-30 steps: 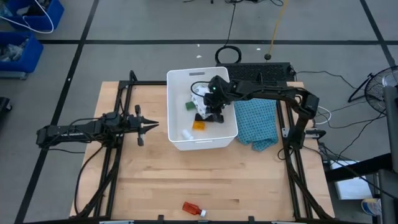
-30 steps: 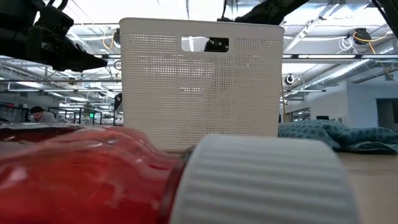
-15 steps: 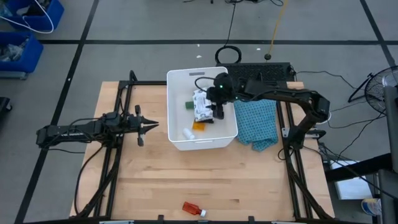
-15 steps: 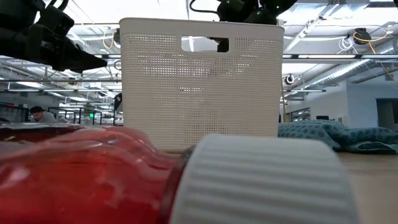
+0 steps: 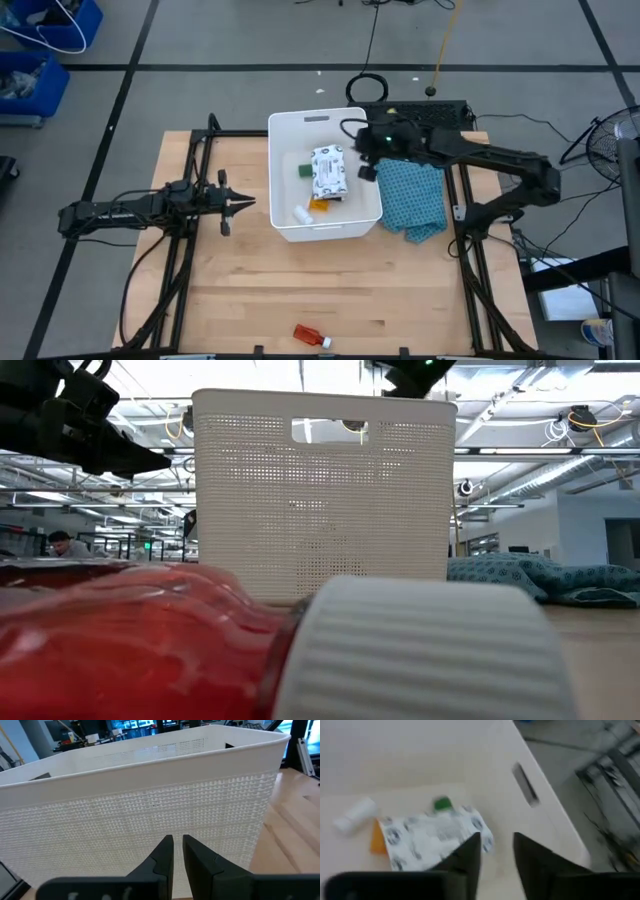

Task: Pick & place medical supplies in basket/bin
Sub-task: Put the red pill bottle into the white bin

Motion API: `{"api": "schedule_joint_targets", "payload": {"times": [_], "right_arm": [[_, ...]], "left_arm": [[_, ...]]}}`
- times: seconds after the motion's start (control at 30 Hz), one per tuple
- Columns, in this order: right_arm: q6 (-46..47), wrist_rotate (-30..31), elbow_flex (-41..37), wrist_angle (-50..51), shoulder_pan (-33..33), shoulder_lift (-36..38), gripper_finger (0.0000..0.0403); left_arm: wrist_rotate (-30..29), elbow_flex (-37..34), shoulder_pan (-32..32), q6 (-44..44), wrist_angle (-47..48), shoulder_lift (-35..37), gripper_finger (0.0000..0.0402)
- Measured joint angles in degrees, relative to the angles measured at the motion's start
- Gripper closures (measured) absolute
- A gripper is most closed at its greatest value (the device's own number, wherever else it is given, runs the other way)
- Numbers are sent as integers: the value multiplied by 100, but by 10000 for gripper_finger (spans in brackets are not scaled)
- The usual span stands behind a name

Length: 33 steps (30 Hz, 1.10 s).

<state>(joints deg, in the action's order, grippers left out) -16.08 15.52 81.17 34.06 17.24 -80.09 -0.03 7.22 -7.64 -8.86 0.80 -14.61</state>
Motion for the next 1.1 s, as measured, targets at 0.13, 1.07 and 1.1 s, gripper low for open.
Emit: {"api": "schedule_joint_targets", "payload": {"times": [0.13,1.07,1.1], "right_arm": [[484,601,-2,915,-110,313,389],[3345,138,-1823,1242,-1229,571,403],[3347,225,-1823,1252,-1227,573,403]], "left_arm": [[2,0,0,44,14,1,355],[4,0,0,144,-52,2,355],[4,0,0,144,-52,1,355]]}}
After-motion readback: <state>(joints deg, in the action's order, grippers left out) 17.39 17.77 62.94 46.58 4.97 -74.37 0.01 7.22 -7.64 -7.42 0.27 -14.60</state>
